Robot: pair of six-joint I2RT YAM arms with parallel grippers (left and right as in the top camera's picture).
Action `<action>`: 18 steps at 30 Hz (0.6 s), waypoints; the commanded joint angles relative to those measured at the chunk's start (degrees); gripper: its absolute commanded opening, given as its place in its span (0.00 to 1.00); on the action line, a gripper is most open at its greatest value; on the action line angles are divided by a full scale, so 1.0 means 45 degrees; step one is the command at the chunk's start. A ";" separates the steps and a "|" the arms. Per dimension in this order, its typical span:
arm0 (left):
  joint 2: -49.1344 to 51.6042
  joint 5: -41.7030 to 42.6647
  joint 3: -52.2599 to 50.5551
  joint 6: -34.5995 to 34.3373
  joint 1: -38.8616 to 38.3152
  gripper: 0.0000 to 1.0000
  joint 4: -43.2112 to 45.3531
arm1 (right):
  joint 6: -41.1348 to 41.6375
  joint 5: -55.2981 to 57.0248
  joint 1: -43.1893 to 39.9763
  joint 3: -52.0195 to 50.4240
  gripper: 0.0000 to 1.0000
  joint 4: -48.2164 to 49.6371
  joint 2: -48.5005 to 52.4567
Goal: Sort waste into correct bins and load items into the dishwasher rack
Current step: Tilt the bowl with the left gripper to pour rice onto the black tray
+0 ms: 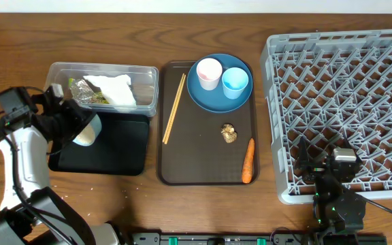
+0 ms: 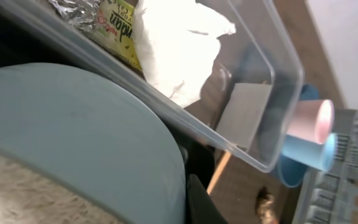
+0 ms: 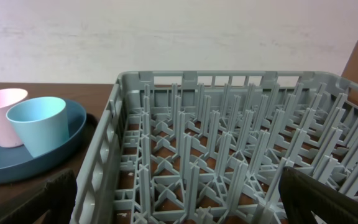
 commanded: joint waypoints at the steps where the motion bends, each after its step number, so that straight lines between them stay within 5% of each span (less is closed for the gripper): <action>1: -0.0141 0.2195 -0.0282 0.0219 0.0665 0.06 0.0481 | 0.0053 0.0121 -0.0087 -0.0024 0.99 -0.0039 -0.0015; 18: -0.0141 0.6960 -0.1685 0.0228 0.2200 0.06 0.2380 | 0.0053 0.0121 -0.0087 -0.0019 0.99 -0.0039 -0.0019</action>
